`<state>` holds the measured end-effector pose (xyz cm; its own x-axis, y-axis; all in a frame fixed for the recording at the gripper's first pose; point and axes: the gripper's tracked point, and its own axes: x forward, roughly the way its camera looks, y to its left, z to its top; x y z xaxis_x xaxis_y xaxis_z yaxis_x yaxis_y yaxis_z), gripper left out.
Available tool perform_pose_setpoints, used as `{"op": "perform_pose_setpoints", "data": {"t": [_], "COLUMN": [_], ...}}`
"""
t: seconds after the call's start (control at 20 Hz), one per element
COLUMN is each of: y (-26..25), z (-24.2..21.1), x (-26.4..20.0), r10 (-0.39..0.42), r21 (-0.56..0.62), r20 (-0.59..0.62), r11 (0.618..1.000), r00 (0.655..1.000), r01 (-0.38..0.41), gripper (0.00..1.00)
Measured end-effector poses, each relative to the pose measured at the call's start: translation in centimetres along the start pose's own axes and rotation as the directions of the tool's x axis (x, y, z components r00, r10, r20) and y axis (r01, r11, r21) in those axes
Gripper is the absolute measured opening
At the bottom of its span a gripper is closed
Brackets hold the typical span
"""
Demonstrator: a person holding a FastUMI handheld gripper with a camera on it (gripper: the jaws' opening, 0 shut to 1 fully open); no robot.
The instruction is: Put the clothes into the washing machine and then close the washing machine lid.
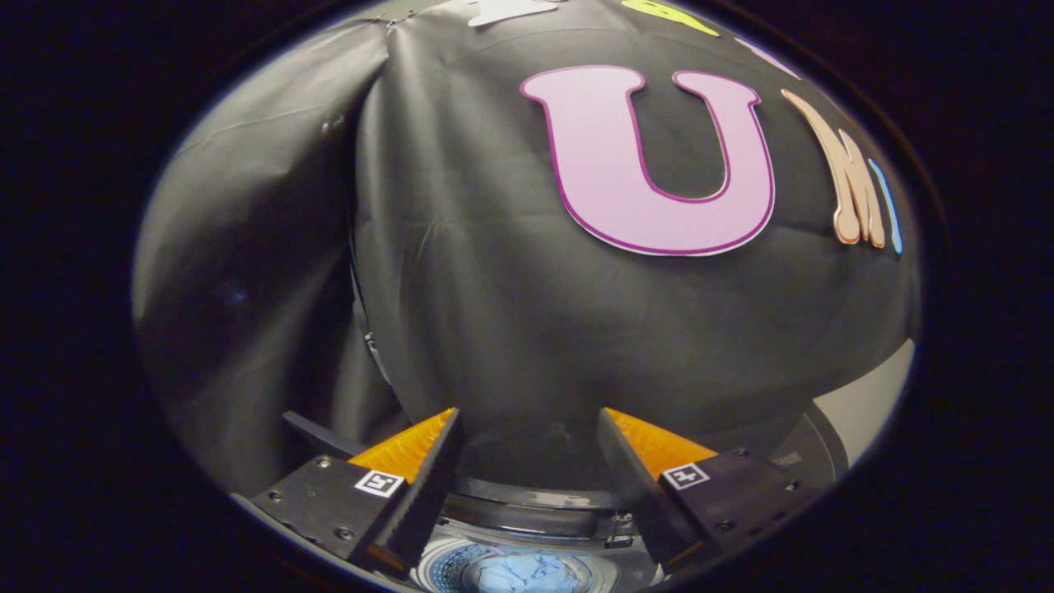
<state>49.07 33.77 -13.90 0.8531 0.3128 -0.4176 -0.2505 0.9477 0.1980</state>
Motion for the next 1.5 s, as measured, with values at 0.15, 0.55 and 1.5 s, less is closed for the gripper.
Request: {"op": "perform_pose_setpoints", "data": {"t": [0.15, 0.55, 1.5], "y": [-0.1, 0.0, -0.2], "z": [0.0, -0.4, 0.1], "x": [0.1, -0.4, -1.4], "r10": [0.006, 0.071, 0.147], "r21": [-0.004, -0.018, -0.079], "r20": [0.002, -0.053, -0.009], "r11": [1.000, 0.997, 0.986], "r00": [1.000, 0.996, 0.989], "r01": [-0.006, -0.072, -0.147], "gripper": [0.98, 0.96, 0.95]}}
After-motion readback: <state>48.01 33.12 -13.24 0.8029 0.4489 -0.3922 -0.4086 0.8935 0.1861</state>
